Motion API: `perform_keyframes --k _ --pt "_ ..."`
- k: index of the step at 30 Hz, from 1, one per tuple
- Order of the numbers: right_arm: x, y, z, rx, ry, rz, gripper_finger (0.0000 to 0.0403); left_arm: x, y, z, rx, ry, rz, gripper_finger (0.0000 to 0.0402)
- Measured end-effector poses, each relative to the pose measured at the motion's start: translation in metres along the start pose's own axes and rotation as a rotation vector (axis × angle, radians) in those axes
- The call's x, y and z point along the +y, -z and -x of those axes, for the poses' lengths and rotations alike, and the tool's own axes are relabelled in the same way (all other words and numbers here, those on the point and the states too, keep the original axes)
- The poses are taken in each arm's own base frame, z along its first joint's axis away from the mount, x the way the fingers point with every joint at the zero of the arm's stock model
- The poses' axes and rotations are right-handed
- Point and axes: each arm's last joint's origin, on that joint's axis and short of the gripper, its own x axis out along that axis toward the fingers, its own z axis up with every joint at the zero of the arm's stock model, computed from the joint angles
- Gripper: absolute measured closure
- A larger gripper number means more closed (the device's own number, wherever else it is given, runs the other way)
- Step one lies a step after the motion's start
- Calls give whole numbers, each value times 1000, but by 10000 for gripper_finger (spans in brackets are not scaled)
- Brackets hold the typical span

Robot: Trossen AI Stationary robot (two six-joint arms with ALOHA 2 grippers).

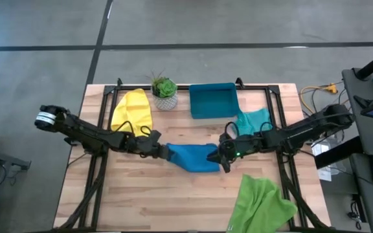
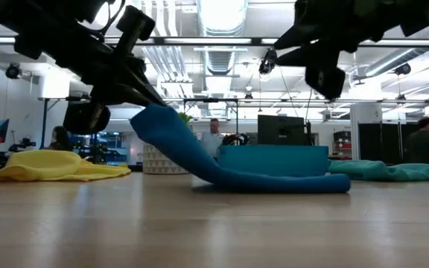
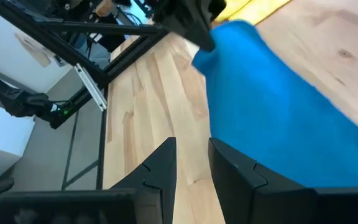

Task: Fold microfiber towels
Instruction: Fold the dark blue microfiber towel into the dark blue bin

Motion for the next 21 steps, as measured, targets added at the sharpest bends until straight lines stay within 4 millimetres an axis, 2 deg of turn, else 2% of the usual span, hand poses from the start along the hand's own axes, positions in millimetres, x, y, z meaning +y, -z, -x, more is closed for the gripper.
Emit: perform_keyframes --k 9,13,21 --pt "4 -6 -50 69 75 104 314 2 -3 0 7 -9 -3 402" --pt "-7 -7 -79 147 165 111 314 3 -3 0 15 -9 -2 402" --pt "-23 -8 -134 270 209 123 314 2 -3 2 23 5 6 402"
